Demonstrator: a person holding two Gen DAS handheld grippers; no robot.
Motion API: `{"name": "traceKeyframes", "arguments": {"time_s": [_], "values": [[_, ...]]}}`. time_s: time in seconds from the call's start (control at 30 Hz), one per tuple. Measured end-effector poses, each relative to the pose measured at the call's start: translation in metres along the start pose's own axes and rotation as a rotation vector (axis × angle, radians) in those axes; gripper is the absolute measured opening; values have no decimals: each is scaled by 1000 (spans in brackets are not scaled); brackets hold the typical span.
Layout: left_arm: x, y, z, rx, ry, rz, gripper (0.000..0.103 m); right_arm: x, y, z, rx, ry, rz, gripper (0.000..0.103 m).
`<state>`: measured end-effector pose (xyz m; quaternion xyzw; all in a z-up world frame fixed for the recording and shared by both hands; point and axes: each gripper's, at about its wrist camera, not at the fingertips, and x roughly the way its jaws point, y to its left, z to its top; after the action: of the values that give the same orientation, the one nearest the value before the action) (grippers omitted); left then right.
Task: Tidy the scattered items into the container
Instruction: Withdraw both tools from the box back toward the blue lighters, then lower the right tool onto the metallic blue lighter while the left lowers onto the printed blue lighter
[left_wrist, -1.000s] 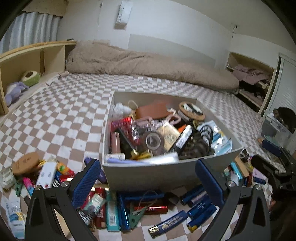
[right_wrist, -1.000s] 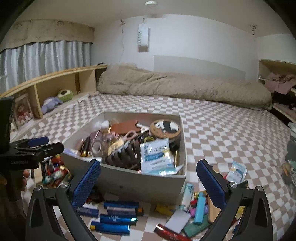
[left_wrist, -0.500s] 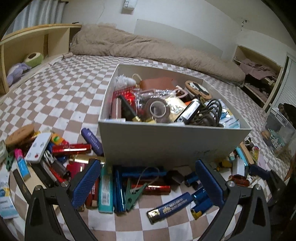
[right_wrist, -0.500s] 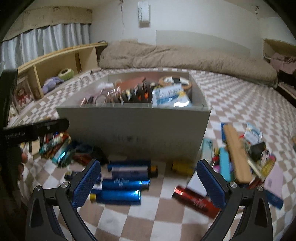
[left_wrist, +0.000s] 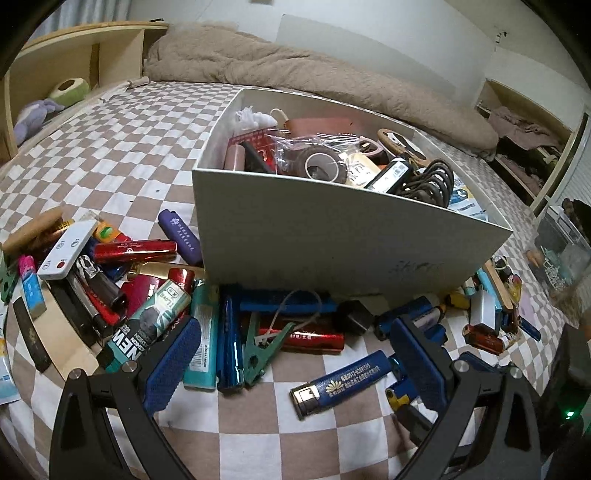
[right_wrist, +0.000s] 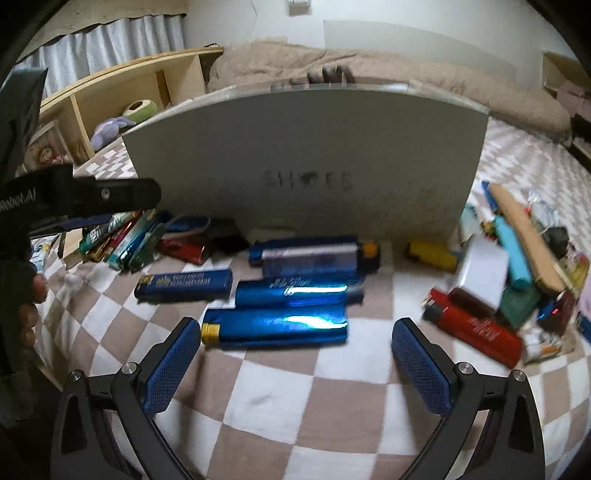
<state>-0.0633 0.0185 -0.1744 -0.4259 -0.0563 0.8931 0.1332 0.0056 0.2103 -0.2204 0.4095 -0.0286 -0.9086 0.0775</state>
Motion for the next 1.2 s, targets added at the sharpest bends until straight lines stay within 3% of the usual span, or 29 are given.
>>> {"name": "traceKeyframes", "arguments": {"time_s": [0.3, 0.47, 0.5, 0.6, 0.93, 1.2], "values": [[8, -9, -7, 16, 57, 20, 103, 9, 11, -5, -23, -21, -72, 103], [12, -14, -12, 14, 92, 19, 103, 6, 5, -5, 33, -26, -60, 103], [13, -16, -12, 14, 96, 18, 103, 5, 1, -4, 64, -29, -54, 102], [13, -21, -15, 20, 103, 13, 103, 2, -3, -3, 69, -29, -88, 84], [22, -34, -24, 17, 139, 26, 103, -15, -17, -13, 46, 3, -92, 84], [39, -46, -34, 3, 144, 111, 103, -19, -20, -16, 63, 1, -100, 84]]}}
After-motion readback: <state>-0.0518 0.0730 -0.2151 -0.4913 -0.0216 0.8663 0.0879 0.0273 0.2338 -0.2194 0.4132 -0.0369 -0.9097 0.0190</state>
